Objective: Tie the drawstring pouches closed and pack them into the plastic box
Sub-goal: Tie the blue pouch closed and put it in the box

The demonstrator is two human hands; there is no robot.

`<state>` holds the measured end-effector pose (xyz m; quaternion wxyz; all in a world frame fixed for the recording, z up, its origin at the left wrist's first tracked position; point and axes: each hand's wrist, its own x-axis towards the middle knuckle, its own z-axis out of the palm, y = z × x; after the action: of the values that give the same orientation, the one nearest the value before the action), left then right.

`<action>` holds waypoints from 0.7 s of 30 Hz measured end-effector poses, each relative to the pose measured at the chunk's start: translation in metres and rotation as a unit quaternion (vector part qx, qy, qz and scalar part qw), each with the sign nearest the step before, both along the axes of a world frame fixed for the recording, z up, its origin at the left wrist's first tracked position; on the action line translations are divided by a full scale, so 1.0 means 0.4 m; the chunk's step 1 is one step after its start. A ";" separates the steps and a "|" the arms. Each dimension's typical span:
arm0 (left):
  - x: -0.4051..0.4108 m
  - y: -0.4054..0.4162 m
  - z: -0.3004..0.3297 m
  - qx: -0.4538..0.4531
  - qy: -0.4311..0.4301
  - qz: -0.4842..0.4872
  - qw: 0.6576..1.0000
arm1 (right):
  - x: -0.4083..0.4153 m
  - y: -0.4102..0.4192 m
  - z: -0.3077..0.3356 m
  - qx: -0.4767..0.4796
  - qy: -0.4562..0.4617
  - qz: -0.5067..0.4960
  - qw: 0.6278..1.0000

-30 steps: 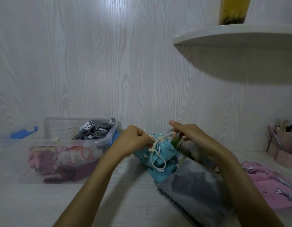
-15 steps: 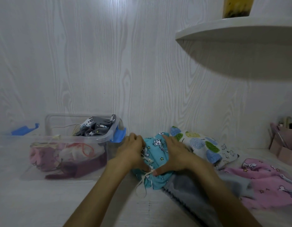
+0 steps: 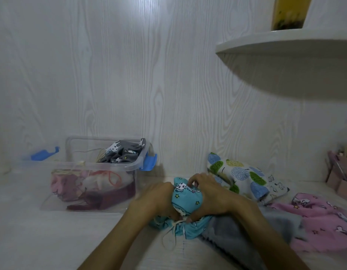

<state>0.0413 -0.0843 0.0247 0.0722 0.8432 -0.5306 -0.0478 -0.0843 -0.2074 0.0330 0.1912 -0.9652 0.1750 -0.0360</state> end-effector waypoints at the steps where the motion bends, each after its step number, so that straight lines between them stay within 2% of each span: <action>1: -0.008 0.017 0.003 -0.006 -0.011 0.000 1.000 | -0.003 0.007 0.006 0.006 0.014 0.006 1.000; 3: -0.025 0.055 0.009 -0.020 -0.031 -0.005 0.999 | -0.006 0.027 0.024 0.063 0.086 0.032 0.994; 5: -0.039 0.093 0.007 -0.046 -0.029 -0.015 0.998 | -0.007 0.041 0.035 0.067 0.152 0.049 0.985; 6: -0.045 0.110 0.006 -0.051 -0.025 -0.022 0.998 | -0.008 0.048 0.037 0.061 0.158 0.052 0.984; 9: -0.060 0.148 0.001 -0.061 -0.039 -0.018 0.997 | -0.015 0.069 0.025 0.062 0.092 0.078 0.991; 12: -0.076 0.164 0.008 -0.090 -0.074 -0.021 0.993 | -0.035 0.083 0.012 0.008 0.014 0.084 0.996; 16: -0.082 0.190 0.054 -0.116 -0.069 -0.036 0.990 | -0.049 0.093 0.040 -0.016 -0.049 0.097 0.994; 21: -0.050 0.250 0.228 -0.242 -0.115 -0.020 0.963 | -0.035 0.131 0.227 0.013 -0.167 0.094 0.981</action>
<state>0.0215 0.0159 0.1158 0.2118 0.7897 -0.5475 0.1781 -0.0984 -0.1548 0.1238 0.2326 -0.9552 0.0496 -0.1762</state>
